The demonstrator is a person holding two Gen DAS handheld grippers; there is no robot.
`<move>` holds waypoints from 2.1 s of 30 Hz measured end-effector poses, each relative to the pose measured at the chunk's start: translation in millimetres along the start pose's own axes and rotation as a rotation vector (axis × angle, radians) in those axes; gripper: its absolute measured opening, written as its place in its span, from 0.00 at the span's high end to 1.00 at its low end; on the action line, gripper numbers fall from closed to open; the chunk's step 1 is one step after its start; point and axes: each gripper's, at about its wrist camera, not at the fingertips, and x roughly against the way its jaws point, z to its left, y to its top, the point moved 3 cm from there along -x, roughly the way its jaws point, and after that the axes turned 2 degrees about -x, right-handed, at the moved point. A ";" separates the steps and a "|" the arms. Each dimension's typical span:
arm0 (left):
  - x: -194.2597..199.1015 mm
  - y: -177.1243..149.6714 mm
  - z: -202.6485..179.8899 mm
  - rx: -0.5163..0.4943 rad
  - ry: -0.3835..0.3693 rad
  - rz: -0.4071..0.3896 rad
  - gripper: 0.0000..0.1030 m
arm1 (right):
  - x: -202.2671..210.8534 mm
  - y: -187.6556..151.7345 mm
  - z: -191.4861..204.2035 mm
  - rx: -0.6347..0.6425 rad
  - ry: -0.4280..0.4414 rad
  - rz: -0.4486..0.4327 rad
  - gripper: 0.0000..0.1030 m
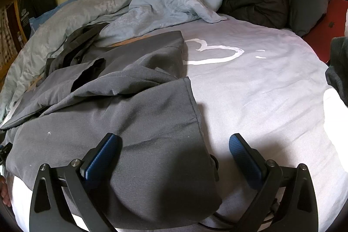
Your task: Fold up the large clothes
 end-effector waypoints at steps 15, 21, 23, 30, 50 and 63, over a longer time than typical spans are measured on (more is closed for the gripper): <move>103.7 -10.8 -45.7 -0.220 -0.061 -0.290 0.00 | 52.3 9.2 -18.4 -0.044 -0.004 -0.221 0.00; 88.7 -38.5 -70.9 -0.422 0.006 -0.223 0.00 | 86.8 1.7 13.0 0.131 -0.004 -0.302 0.00; 82.8 -43.6 -80.3 -0.472 0.034 -0.223 0.00 | 88.9 -0.7 24.5 0.195 -0.001 -0.298 0.00; 70.0 -60.5 -92.1 -0.530 0.020 -0.175 0.00 | 98.3 12.6 15.0 0.149 -0.037 -0.345 0.00; 80.2 -82.4 -121.8 -0.623 -0.117 -0.102 0.00 | 108.8 6.5 19.5 0.195 0.174 -0.317 0.25; 59.6 -66.6 -107.1 -0.613 0.071 -0.141 0.00 | 84.4 -83.4 121.5 0.629 0.124 -0.167 0.15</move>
